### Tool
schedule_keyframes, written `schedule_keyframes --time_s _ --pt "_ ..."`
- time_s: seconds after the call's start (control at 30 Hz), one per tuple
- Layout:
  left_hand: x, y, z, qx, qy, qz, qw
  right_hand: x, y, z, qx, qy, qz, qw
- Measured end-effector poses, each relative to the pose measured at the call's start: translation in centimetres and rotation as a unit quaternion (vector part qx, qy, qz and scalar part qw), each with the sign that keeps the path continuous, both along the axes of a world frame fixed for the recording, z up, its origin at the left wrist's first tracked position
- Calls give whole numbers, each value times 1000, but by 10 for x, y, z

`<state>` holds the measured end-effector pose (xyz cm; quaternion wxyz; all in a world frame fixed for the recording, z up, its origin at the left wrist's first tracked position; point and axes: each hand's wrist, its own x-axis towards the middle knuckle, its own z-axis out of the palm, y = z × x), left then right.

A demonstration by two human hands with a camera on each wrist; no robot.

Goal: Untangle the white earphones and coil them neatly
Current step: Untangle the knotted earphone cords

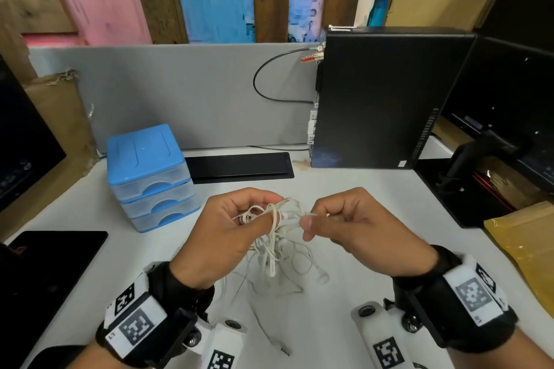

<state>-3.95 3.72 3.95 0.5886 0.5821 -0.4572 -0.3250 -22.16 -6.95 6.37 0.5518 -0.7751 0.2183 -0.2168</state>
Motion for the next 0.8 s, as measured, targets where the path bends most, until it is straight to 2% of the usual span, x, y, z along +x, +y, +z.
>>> schedule_keyframes --time_s 0.1,0.2,0.27,0.43,0.53,0.67,0.7,0.73,0.8 --pt "7 4 2 21 -9 -81 996 1 -15 -11 -45 -2 -121 992" --pt "12 7 1 65 -33 -154 985 -2 -26 -17 -115 -16 -232 966" --pt "12 7 -1 76 -43 -167 982 -3 -29 -19 -172 -16 -261 950" --pt "14 4 -5 29 -93 -150 984 -6 -34 -21 -231 23 -264 936" --pt "22 2 -4 20 -58 -127 990 -9 -39 -21 -241 3 -272 932" --pt "33 2 2 41 86 -117 989 -11 -39 -15 -353 10 -326 877" --pt "33 3 4 44 118 -115 985 -11 -38 -14 -359 -1 -322 876" --pt "32 3 6 44 146 -114 982 -11 -37 -13 -337 -21 -307 890" --pt "30 3 7 39 195 -114 973 -7 -31 -10 -190 -76 -243 948"
